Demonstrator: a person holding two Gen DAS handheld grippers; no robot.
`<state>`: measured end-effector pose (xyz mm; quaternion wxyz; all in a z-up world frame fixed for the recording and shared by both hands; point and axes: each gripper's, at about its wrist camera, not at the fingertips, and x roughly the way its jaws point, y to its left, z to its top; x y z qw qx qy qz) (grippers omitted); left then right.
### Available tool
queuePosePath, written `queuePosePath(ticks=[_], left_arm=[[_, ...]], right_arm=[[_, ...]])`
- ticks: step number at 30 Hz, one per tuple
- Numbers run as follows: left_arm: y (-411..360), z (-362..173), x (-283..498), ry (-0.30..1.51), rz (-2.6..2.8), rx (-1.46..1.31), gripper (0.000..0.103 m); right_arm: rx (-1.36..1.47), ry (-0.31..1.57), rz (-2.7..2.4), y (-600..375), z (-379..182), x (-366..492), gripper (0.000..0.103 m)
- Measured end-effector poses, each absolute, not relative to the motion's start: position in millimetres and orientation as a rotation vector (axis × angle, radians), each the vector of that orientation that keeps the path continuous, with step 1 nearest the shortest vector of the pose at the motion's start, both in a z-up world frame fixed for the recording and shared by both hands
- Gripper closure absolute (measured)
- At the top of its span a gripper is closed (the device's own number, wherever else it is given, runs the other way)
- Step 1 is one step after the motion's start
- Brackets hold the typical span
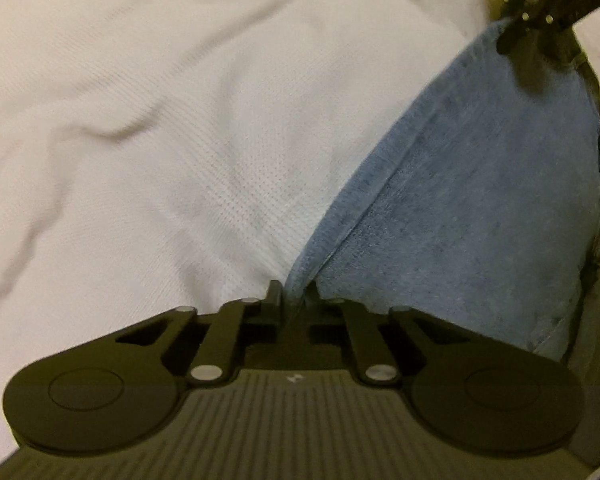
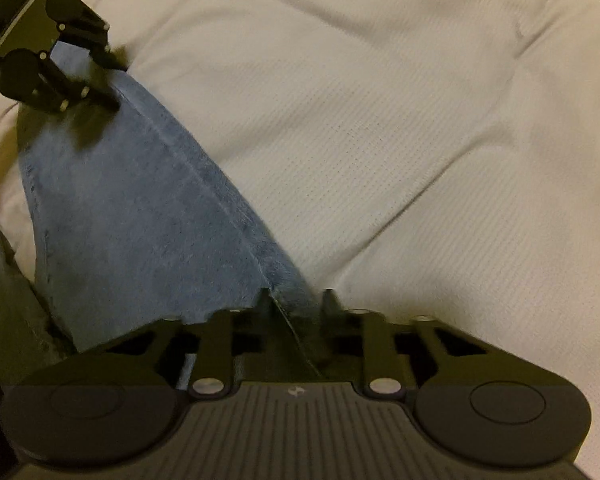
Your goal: Fold clothes
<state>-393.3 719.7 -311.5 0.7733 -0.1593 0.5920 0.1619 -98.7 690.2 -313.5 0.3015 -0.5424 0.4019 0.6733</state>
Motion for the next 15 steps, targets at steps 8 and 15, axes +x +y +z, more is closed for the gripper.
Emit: queuePosePath(ticks=[8,15], left_arm=[[610.6,-205.6,-453.7,1.08,0.536,-0.301,0.098],[472.2,-167.2,-507.5,1.057,0.508,-0.462,0.098]], right_arm=[[-1.265,0.746,1.674,594.1,-241.1,-131.2,0.096],[-1.141,0.555,1.535,442.2,-182.1,-184.1,0.096]])
